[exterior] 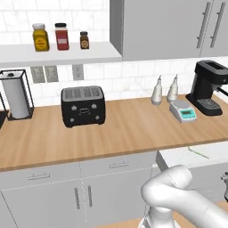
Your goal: Take a straw from the drawer in front and place it inside the glass cup on the dining counter.
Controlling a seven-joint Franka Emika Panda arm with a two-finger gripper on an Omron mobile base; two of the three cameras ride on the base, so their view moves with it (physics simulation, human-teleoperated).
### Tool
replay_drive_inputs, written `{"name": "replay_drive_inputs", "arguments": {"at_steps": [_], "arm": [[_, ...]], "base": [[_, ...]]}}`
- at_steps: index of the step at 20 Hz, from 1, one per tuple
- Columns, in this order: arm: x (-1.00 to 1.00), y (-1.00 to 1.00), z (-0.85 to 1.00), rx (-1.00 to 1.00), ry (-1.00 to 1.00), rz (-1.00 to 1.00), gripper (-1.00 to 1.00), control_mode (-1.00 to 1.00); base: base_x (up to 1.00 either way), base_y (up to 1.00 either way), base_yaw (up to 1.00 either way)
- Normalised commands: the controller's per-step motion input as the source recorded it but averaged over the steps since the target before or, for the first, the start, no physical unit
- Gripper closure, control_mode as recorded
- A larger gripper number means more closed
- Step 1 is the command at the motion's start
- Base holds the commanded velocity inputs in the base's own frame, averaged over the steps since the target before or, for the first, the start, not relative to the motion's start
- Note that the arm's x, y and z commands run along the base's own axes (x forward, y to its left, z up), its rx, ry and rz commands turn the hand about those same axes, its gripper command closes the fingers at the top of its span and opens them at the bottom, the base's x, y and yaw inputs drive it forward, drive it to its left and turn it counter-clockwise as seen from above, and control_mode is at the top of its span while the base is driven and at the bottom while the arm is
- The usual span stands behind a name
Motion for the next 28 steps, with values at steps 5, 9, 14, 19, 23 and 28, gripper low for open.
{"name": "replay_drive_inputs", "arguments": {"at_steps": [5,9,14,19,23,28], "arm": [[-1.0,-0.73,-0.01,0.0,0.03,0.0,1.0,-1.0],[-1.0,-0.73,0.0,0.0,0.05,0.0,1.0,-1.0],[-1.0,-0.44,0.08,-0.07,0.12,0.0,-1.0,-1.0],[-1.0,-0.13,0.87,-0.25,0.23,0.04,-1.0,-1.0],[-1.0,0.0,1.0,-0.37,0.41,0.08,-1.0,-1.0],[-0.94,0.0,1.0,-0.38,0.44,0.05,-1.0,-1.0]], "base": [[0.0,0.0,0.0],[0.0,0.0,0.0],[0.0,0.0,0.0],[0.0,0.0,0.0],[0.0,0.0,0.0],[0.0,0.0,0.0]]}}
